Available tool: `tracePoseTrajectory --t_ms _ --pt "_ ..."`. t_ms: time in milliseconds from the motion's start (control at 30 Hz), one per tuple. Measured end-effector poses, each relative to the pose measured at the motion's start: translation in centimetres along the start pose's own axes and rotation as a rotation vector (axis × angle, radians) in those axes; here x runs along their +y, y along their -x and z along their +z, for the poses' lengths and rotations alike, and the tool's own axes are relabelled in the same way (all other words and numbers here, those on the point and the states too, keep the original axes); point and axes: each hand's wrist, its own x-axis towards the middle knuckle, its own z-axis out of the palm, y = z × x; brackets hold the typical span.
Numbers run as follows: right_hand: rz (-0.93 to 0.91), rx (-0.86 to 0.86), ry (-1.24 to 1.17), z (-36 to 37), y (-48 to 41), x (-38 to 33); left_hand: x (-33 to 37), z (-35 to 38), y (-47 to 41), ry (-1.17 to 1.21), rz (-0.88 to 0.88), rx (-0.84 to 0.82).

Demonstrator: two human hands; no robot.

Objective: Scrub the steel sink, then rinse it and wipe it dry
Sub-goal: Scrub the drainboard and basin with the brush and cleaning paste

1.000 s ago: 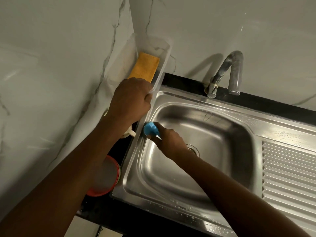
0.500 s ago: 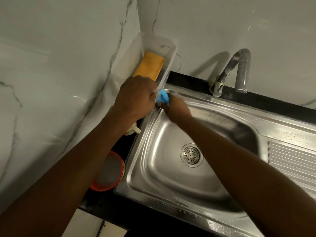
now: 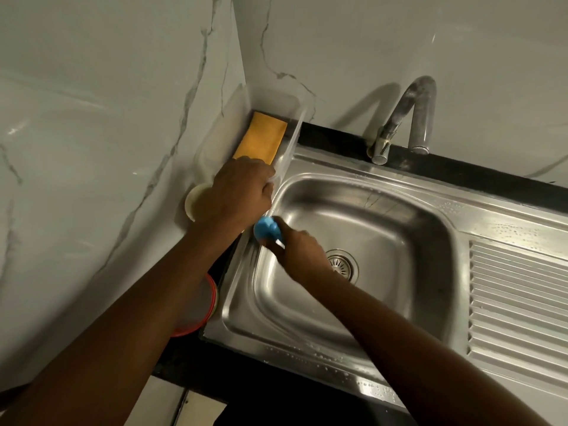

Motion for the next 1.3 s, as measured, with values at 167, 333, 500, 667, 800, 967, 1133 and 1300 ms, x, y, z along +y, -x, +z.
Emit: tracePoseTrajectory --t_ms 167,333,500,667,800,967,1133,1300 --pt "0.045 0.011 -0.098 -1.0 -1.3 -0.1 -0.2 0.4 0.0 -0.021 -0.024 -0.005" --pt "-0.061 -0.15 -0.053 1.5 5.0 -1.3 -0.9 0.9 -0.2 -0.034 -0.025 -0.059" --pt "-0.121 -0.249 -0.004 1.5 8.9 -2.4 -1.2 1.2 0.2 -0.005 -0.039 -0.046" --pt "-0.155 -0.166 0.101 0.5 5.9 -2.5 -1.4 -0.2 1.3 -0.009 -0.018 0.022" --pt "-0.121 -0.161 0.074 0.3 5.5 -2.9 -1.4 -1.7 2.4 0.0 -0.017 0.069" --pt "-0.182 -0.268 0.065 0.5 8.1 -4.0 0.0 -2.6 5.0 0.047 -0.034 0.111" --pt "-0.234 -0.365 0.169 0.7 10.8 -5.2 1.4 -2.5 7.6 0.084 -0.089 0.128" --pt "-0.174 -0.458 0.231 -2.7 12.7 -0.2 3.3 -2.9 10.6 0.121 -0.213 0.158"
